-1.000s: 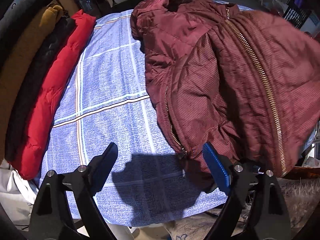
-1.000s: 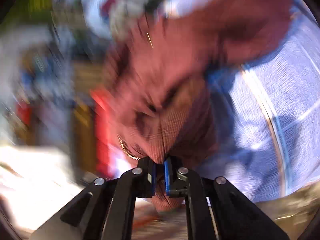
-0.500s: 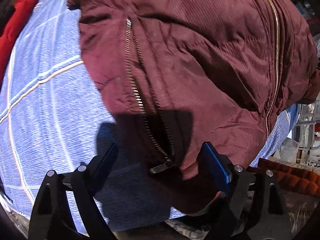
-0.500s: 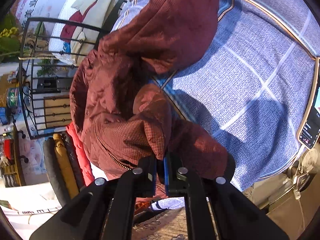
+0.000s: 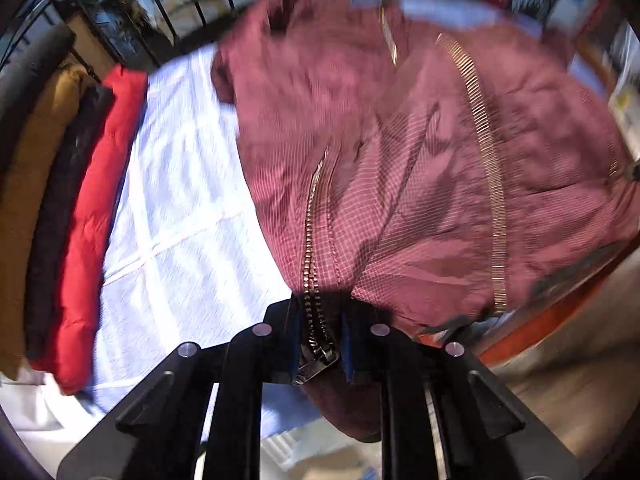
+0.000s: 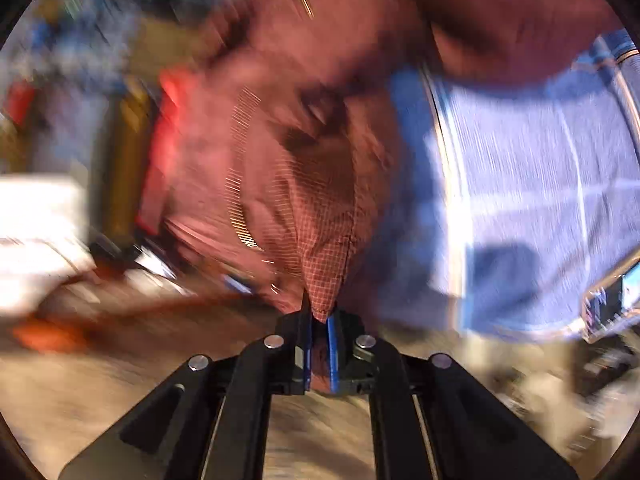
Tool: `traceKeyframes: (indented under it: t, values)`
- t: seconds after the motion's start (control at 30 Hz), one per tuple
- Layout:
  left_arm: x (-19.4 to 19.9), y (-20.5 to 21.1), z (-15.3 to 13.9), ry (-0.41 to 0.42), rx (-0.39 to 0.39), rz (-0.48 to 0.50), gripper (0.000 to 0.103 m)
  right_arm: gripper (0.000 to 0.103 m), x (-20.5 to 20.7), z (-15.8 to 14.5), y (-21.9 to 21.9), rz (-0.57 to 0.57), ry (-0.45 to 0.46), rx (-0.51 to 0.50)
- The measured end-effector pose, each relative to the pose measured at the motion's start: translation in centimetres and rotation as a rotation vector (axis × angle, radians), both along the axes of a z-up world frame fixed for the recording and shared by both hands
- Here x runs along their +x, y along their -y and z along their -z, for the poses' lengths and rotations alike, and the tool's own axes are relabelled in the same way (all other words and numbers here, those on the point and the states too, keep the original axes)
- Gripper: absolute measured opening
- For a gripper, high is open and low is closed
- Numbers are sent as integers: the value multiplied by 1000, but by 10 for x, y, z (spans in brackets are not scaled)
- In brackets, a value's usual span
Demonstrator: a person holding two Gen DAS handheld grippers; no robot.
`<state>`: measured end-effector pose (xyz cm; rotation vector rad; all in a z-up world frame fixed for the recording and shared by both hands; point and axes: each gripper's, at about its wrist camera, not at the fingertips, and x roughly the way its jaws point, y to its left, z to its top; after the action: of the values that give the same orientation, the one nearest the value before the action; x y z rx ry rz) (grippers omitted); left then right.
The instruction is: Fold large clothes
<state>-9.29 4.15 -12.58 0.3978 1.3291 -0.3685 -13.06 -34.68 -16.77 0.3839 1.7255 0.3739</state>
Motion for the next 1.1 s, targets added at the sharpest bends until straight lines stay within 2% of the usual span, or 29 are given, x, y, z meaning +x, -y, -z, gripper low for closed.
traceKeyframes:
  t: [0.07,0.1,0.13,0.17,0.2,0.23,0.27,0.3,0.33,0.37,0.43,0.53,0.6,0.67,0.73,0.8,0.9,0.93,1.0,1.03,1.07,1.1]
  values:
    - [-12,-6,49,-93,67,12,18,17,-14,54,-19,-74,-79,-102]
    - [-18,-4,68,-105,112,33,21,23,-16,69,-20,-39,-105,-129]
    - [-24,-2,74,-92,152,60,24,23,-16,76,-18,10,-129,-138]
    - [-23,2,70,-73,189,82,26,23,-12,73,-13,63,-138,-154]
    - [-20,2,62,-61,196,71,31,31,-9,65,-8,101,-126,-156]
    - [-18,0,51,-50,175,37,43,49,-6,51,-1,139,-93,-142]
    - [-13,-9,35,-34,135,-14,54,58,-2,31,9,170,-44,-124]
    - [-7,-18,21,-12,106,-60,80,69,2,14,19,186,-12,-108]
    - [1,-30,3,25,76,-110,84,70,6,-1,29,198,15,-95]
    - [8,-39,-11,50,58,-151,84,70,17,-26,46,226,69,-95]
    - [31,-54,-37,99,52,-218,84,70,36,-55,67,285,165,-80]
    - [89,-50,-63,220,64,-225,84,75,96,-90,102,401,337,-45]
    - [128,-29,-67,303,106,-194,84,75,143,-93,115,440,383,-60]
    - [169,-8,-62,369,126,-172,85,75,191,-88,115,433,395,-33]
    - [209,24,-51,388,139,-143,90,75,232,-78,115,449,402,-14]
    - [249,56,-26,353,187,-133,90,79,279,-51,121,478,342,-31]
    - [295,94,28,274,342,-91,90,79,320,2,117,479,211,-124]
    - [304,103,47,266,409,-58,90,79,332,27,113,449,158,-188]
    - [318,114,79,251,555,3,90,79,336,61,105,395,80,-256]
    - [320,114,94,230,600,29,90,60,337,71,101,382,57,-253]
    - [320,111,101,212,613,40,88,41,335,77,93,382,62,-213]
    - [322,106,103,194,594,35,69,22,333,74,88,377,96,-202]
